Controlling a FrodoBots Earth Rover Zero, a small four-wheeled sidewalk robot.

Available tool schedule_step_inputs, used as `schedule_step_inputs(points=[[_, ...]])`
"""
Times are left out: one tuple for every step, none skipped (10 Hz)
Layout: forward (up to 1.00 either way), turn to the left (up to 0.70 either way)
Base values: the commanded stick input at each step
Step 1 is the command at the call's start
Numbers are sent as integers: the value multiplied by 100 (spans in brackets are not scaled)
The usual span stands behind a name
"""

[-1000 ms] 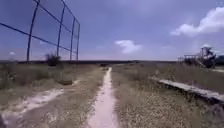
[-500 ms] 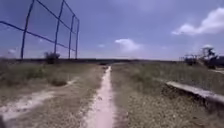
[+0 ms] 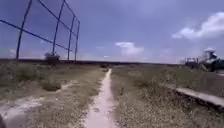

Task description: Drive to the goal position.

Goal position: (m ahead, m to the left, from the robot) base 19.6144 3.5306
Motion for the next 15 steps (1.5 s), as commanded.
schedule_step_inputs(points=[[70,0],[70,0],[70,0],[70,0],[70,0],[70,0],[70,0],[70,0],[70,0],[70,0],[70,0],[70,0],[70,0],[70,0],[70,0]])
